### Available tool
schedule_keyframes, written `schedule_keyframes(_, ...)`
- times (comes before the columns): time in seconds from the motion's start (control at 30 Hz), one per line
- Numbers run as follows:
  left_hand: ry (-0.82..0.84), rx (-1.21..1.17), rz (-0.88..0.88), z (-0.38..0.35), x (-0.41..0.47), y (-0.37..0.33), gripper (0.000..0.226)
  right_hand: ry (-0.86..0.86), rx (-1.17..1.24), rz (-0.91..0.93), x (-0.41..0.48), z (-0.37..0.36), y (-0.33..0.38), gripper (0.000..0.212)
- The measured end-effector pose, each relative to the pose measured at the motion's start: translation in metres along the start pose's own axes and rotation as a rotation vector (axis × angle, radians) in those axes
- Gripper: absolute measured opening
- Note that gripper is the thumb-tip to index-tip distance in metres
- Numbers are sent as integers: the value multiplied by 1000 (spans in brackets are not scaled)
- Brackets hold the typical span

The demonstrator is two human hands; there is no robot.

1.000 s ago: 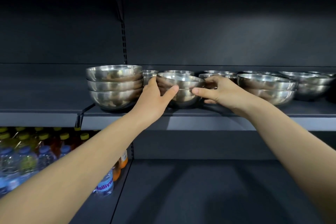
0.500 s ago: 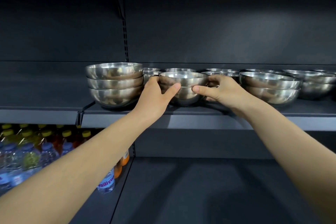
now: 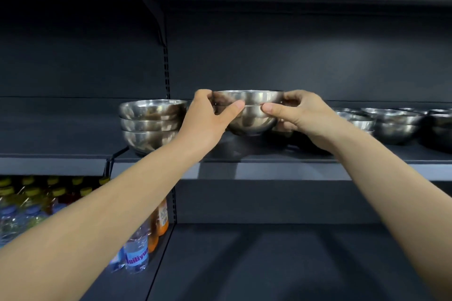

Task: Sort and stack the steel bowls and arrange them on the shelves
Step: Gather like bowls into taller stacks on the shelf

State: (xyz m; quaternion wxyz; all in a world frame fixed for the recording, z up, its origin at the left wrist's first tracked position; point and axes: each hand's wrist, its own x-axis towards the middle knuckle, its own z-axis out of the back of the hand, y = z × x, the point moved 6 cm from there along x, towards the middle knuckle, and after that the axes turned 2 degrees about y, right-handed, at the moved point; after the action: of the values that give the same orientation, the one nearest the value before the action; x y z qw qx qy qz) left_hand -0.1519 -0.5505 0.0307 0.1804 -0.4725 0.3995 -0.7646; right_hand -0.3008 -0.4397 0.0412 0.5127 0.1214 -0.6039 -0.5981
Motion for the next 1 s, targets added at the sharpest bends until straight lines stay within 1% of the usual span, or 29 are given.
schedule_keyframes(0.03,-10,-1,-7,4,1,-6,49,-6,-21,20,0,1,7,25)
schedule_keyframes(0.1,-16,37,-25,13,3,-18,40,-18,-41,59,0,1,23,24)
schedule_keyframes(0.17,-8,63,-31,27,7,-31,30,-22,-17,86,4,-4,38,36)
schedule_keyframes(0.23,-11,49,-42,44,12,-41,26,-10,49,105,11,-13,50,59)
schedule_keyframes(0.27,-14,50,-50,54,15,-45,27,-14,78,106,16,-19,54,70)
schedule_keyframes(0.33,-19,61,-55,75,21,-50,39,-22,97,117,26,-34,62,86)
schedule_keyframes(0.47,-15,83,-45,116,31,-47,39,-23,111,120,46,-74,69,100)
schedule_keyframes(0.53,-21,103,-32,134,34,-41,47,9,112,118,55,-94,69,94)
schedule_keyframes(0.57,-24,108,-27,142,35,-38,48,26,102,121,59,-104,69,85)
schedule_keyframes(0.67,-30,98,-15,160,39,-24,48,61,33,131,68,-126,67,47)
schedule_keyframes(0.73,-30,95,-2,167,40,-14,47,63,5,137,72,-138,66,33)
schedule_keyframes(0.8,-37,104,6,174,43,-2,43,61,-6,142,74,-147,63,32)
schedule_keyframes(0.87,-43,139,12,179,44,9,38,56,-22,137,74,-153,59,36)
schedule_keyframes(1.0,-29,209,18,181,41,23,38,56,-86,119,72,-155,50,39)
